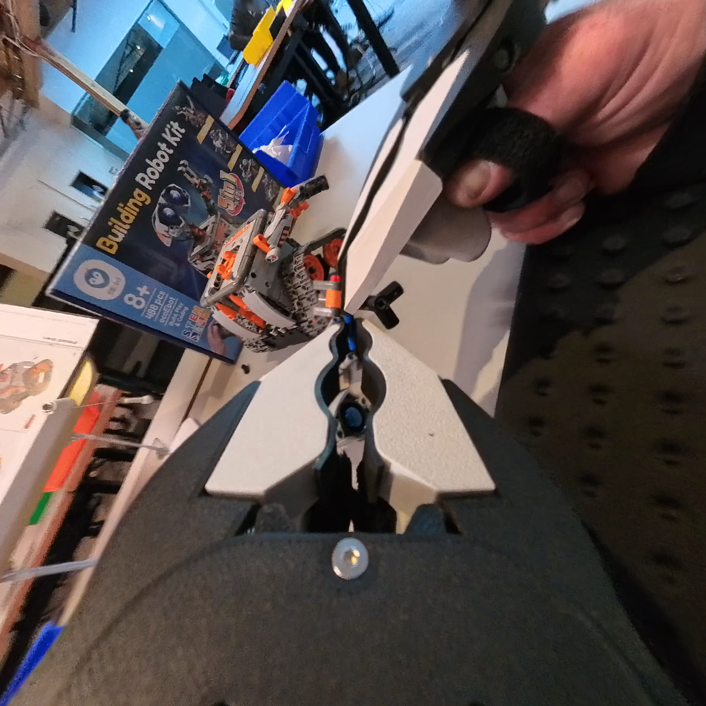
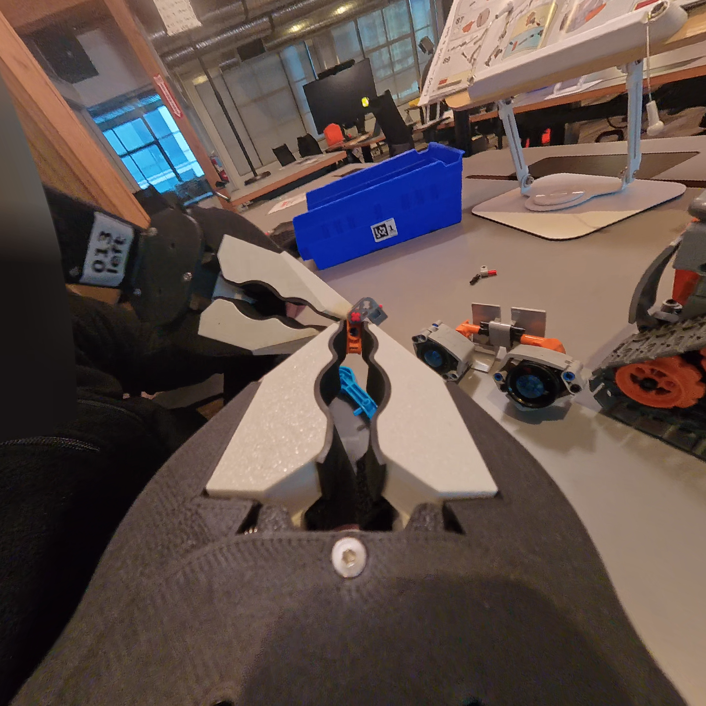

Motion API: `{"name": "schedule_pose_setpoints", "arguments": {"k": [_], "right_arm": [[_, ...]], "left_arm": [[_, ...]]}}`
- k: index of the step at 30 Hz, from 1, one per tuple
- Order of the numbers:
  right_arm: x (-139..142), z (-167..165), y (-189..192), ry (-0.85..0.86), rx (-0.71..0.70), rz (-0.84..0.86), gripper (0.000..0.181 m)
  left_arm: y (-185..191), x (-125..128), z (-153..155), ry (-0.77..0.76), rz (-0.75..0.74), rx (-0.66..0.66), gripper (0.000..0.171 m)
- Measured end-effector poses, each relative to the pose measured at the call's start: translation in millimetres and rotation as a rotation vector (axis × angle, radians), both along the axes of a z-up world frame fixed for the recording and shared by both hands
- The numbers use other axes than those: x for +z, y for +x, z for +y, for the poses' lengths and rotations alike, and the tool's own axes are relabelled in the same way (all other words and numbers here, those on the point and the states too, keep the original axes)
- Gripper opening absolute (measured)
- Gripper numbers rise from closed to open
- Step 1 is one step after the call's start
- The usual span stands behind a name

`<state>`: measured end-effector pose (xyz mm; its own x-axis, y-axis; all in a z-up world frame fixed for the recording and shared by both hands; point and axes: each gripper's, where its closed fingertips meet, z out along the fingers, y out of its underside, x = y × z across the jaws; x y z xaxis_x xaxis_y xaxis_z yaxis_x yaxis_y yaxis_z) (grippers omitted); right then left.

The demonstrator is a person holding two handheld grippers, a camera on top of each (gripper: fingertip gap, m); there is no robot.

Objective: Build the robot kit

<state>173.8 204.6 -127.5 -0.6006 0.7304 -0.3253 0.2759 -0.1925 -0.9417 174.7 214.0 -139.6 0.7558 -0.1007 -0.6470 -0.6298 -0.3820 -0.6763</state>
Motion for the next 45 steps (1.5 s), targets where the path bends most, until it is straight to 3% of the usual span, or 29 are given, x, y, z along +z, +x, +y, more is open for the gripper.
{"name": "schedule_pose_setpoints", "arguments": {"k": [9, 20, 26, 45], "right_arm": [[-16.8, 2.0, -6.1, 0.143, -0.091, -0.072, 0.005], [-29.4, 5.4, -13.7, 0.417, -0.279, -0.044, 0.005], [-28.8, 6.4, -14.7, 0.426, -0.307, -0.028, 0.006], [-20.5, 5.4, -7.2, 0.276, -0.194, -0.014, 0.007]], "left_arm": [[-7.2, -13.8, 0.4, -0.075, 0.186, 0.072, 0.001], [-15.3, -27.6, 2.9, -0.134, 0.209, 0.124, 0.000], [-16.0, -27.1, 4.0, -0.126, 0.206, 0.130, 0.000], [-13.4, -22.9, 4.5, -0.088, 0.114, 0.098, 0.001]]}}
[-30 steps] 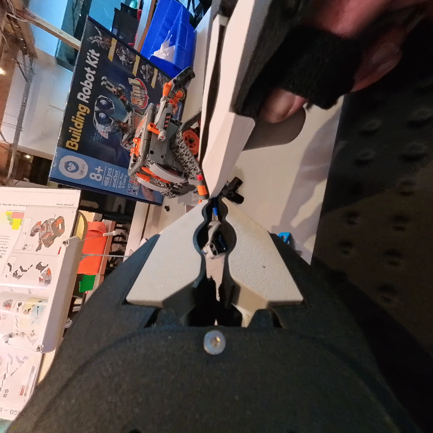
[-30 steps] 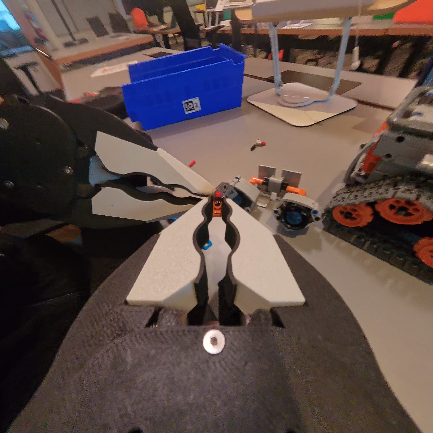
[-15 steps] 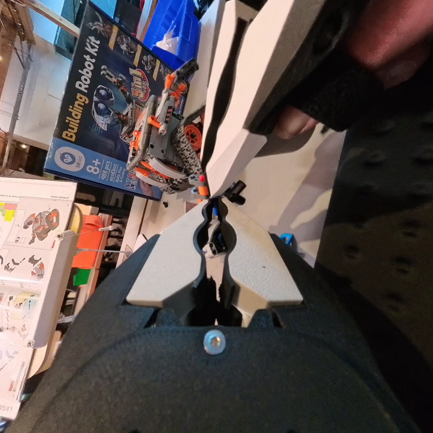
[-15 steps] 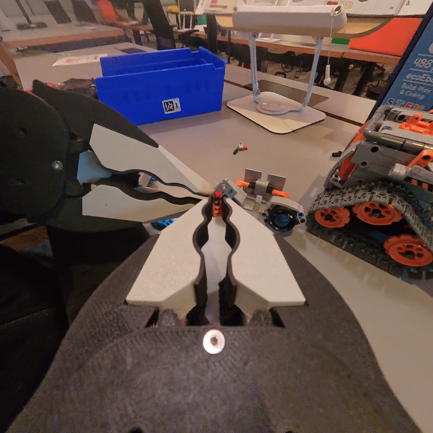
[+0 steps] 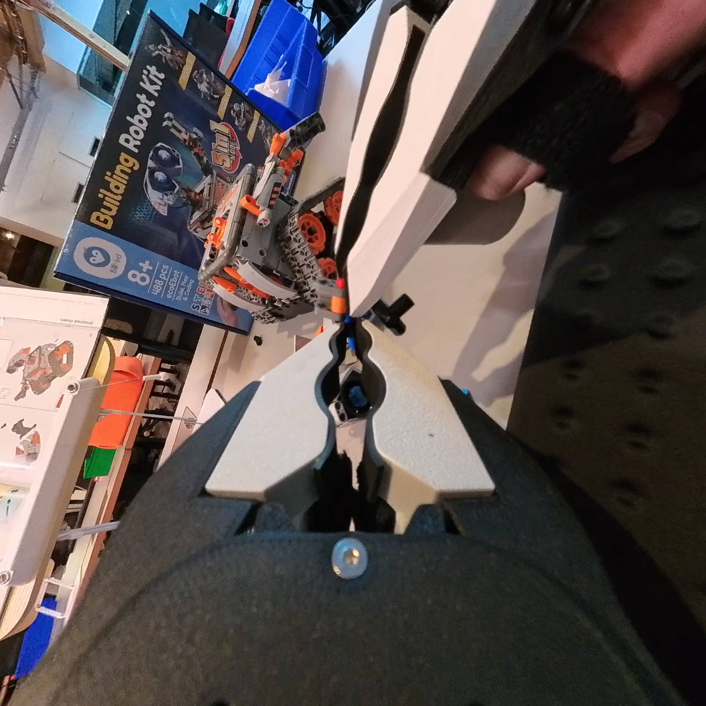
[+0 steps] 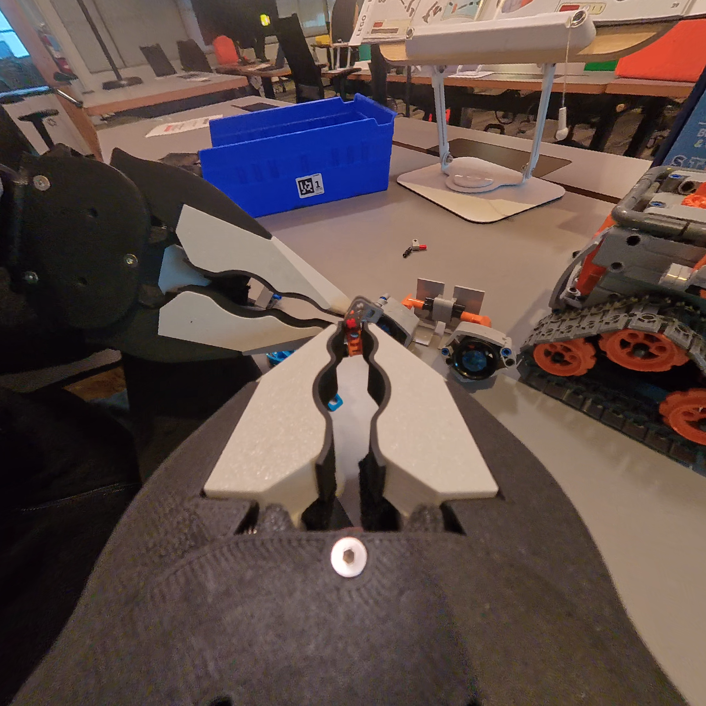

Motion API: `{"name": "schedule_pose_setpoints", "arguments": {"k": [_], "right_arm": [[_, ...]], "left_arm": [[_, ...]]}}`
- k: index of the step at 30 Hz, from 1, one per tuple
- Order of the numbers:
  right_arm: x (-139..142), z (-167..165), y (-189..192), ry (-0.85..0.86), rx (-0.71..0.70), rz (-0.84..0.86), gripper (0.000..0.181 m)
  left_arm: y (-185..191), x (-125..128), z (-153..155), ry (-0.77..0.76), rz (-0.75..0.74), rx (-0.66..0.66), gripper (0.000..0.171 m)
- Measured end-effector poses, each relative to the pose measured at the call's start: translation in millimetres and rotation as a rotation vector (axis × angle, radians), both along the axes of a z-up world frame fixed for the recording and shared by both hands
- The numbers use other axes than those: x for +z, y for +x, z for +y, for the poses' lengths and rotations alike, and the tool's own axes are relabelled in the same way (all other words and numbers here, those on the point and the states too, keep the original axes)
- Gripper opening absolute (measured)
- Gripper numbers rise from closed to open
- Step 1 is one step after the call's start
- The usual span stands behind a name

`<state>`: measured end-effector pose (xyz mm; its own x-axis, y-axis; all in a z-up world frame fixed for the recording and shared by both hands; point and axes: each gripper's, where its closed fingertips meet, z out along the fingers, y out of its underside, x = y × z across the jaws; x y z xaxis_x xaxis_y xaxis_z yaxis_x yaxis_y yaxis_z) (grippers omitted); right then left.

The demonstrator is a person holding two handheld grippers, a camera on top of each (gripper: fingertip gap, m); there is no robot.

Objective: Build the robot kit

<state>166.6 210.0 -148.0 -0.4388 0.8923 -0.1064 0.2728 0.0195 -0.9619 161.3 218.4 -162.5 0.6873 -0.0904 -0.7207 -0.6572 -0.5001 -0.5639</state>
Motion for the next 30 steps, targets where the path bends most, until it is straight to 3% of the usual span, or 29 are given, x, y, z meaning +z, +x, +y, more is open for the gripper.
{"name": "schedule_pose_setpoints", "arguments": {"k": [9, 17, 25, 30], "right_arm": [[-1.1, 9.1, 2.3, -0.033, 0.004, -0.037, 0.007], [-32.2, 10.7, -0.8, -0.114, 0.085, -0.298, 0.006], [-75.7, 12.3, -1.8, 0.084, 0.137, -0.529, 0.008], [-79.0, 12.6, -1.8, 0.145, 0.171, -0.543, 0.017]], "left_arm": [[2.6, -7.6, 0.6, -0.033, -0.028, -0.019, 0.001], [1.0, -30.4, 0.7, -0.140, -0.089, -0.026, 0.002], [-5.7, -60.5, -8.7, -0.309, -0.149, -0.013, 0.003], [-6.8, -63.9, -13.4, -0.327, -0.194, -0.023, 0.003]]}}
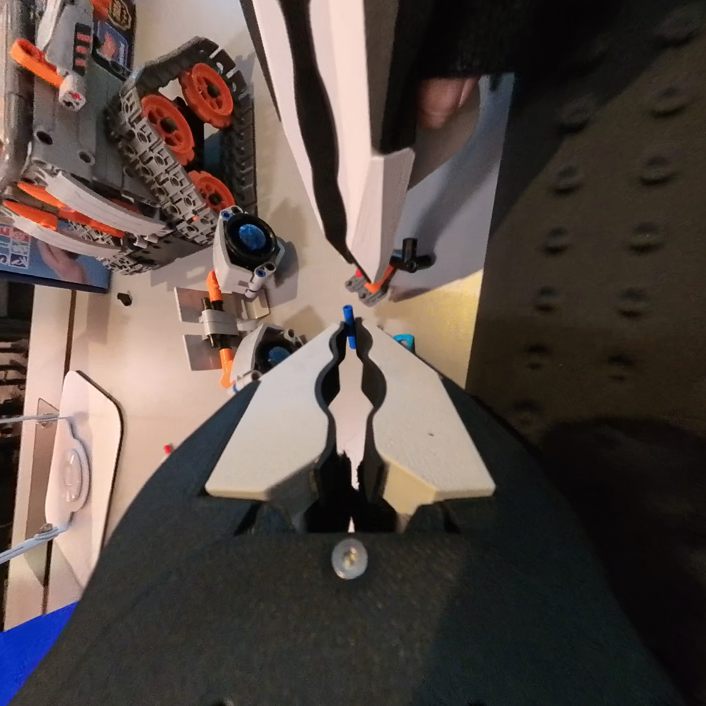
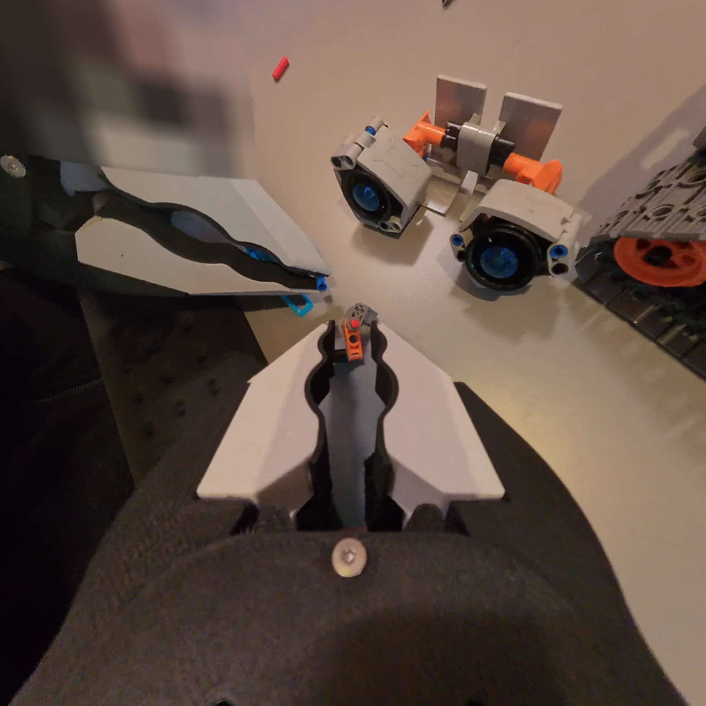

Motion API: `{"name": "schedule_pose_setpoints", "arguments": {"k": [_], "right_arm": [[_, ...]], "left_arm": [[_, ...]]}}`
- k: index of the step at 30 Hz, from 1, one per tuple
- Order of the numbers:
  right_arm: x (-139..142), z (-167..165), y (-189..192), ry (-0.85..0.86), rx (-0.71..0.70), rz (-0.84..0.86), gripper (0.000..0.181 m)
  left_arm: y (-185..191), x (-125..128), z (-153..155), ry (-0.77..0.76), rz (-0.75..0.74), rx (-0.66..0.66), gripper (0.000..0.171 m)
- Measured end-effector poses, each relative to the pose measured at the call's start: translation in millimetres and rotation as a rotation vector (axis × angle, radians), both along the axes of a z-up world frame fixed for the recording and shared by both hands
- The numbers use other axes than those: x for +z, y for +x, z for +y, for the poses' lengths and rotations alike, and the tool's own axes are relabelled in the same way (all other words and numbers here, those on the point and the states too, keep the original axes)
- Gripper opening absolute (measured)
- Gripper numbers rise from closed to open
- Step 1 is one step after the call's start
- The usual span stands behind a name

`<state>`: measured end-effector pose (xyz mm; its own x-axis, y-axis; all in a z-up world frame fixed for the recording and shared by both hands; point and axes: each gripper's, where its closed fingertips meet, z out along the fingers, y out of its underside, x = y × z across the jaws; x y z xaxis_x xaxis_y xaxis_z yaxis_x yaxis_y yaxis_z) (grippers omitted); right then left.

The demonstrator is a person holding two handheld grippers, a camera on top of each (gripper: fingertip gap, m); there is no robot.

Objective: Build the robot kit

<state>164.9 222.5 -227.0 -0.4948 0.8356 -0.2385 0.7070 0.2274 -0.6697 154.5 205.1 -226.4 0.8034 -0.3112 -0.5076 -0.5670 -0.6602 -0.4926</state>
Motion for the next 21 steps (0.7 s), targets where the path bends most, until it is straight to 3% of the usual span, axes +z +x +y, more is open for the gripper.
{"name": "schedule_pose_setpoints", "arguments": {"k": [6, 12, 21], "right_arm": [[4.9, 3.3, 5.9, 0.040, 0.043, 0.004, 0.016], [-7.2, 4.0, 3.4, 0.089, 0.052, -0.041, 0.015], [-6.2, -1.4, -0.2, 0.052, 0.084, -0.012, 0.006]], "left_arm": [[-3.2, 0.7, -3.6, 0.005, -0.046, 0.011, 0.003], [-2.9, 2.0, -5.5, 0.020, -0.068, 0.008, 0.002], [-1.5, 0.5, -5.6, 0.024, -0.086, 0.005, 0.003]]}}
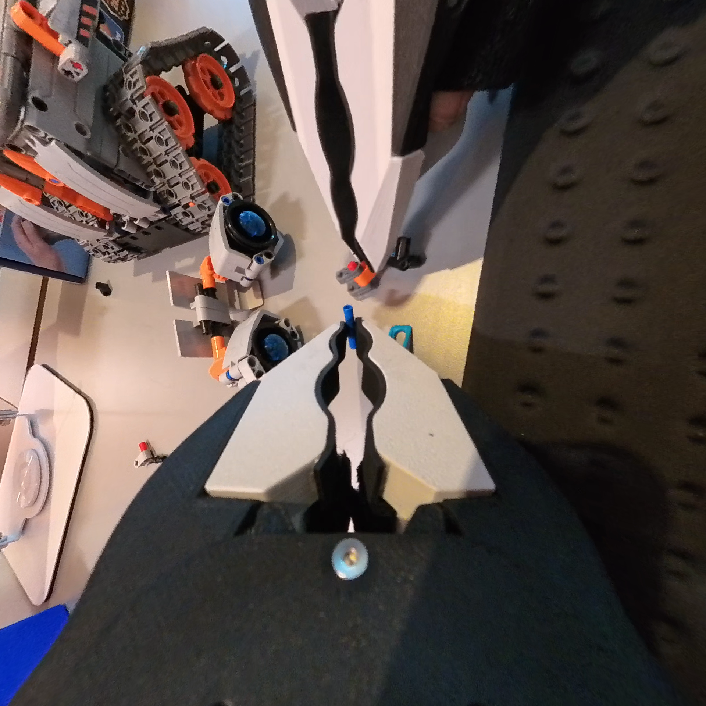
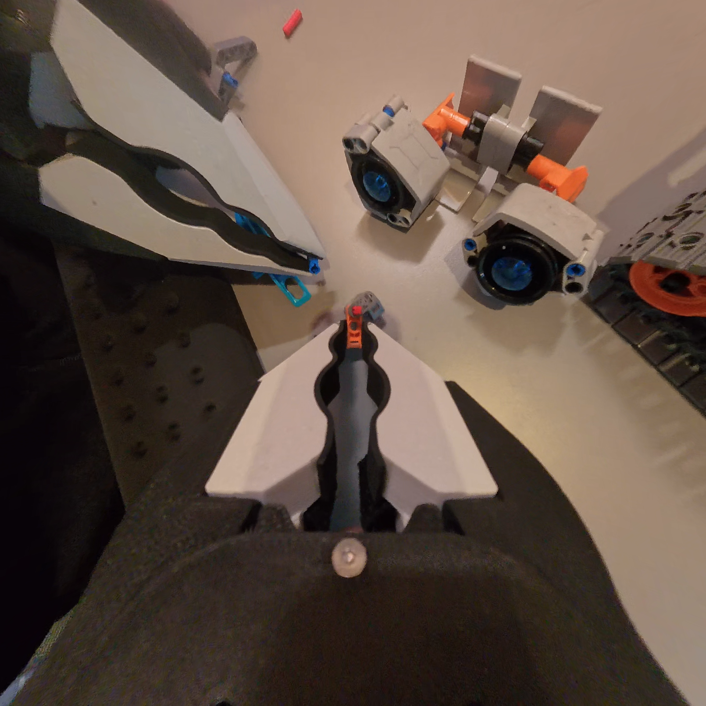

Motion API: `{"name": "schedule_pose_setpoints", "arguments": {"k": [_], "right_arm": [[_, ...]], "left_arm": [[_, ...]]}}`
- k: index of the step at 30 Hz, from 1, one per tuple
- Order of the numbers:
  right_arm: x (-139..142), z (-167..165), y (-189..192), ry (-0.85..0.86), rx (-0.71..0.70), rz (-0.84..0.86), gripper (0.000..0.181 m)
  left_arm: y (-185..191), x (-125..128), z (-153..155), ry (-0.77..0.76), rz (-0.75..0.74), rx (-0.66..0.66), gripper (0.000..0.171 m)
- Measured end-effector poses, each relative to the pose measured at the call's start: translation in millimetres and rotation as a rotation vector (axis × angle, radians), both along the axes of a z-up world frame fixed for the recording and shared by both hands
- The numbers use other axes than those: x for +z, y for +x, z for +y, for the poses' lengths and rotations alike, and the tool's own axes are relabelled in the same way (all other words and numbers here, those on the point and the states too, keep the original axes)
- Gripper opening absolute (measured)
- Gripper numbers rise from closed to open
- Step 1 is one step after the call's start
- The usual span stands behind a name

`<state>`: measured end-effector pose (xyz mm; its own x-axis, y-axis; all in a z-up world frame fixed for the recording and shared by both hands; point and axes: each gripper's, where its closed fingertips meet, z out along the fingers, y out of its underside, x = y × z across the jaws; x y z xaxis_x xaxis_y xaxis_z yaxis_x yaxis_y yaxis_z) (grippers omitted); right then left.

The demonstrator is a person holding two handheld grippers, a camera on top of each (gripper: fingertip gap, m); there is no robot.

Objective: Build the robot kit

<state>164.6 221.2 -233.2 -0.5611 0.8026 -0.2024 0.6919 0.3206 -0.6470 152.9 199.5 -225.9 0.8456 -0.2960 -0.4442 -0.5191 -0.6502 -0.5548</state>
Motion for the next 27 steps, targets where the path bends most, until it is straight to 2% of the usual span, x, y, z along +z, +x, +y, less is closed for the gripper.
{"name": "schedule_pose_setpoints", "arguments": {"k": [4, 8, 12, 21, 27], "right_arm": [[34.5, -3.2, -5.4, -0.196, -0.039, 0.130, 0.005], [50.3, -11.2, -0.1, -0.312, -0.014, 0.183, 0.005], [50.7, -10.4, -2.5, -0.296, -0.033, 0.205, 0.005], [45.4, -14.7, -3.9, -0.225, -0.033, 0.225, 0.005], [41.6, -14.4, -5.7, -0.107, -0.045, 0.276, 0.005]], "left_arm": [[1.5, 4.8, 2.2, 0.033, -0.020, 0.003, 0.003], [3.6, 13.3, 5.6, 0.084, -0.068, 0.004, 0.003], [4.3, 22.9, 8.4, 0.136, -0.080, 0.007, 0.002], [9.5, 21.0, 11.2, 0.136, -0.171, 0.012, 0.002], [7.9, 19.2, 11.5, 0.144, -0.192, 0.021, 0.001]]}}
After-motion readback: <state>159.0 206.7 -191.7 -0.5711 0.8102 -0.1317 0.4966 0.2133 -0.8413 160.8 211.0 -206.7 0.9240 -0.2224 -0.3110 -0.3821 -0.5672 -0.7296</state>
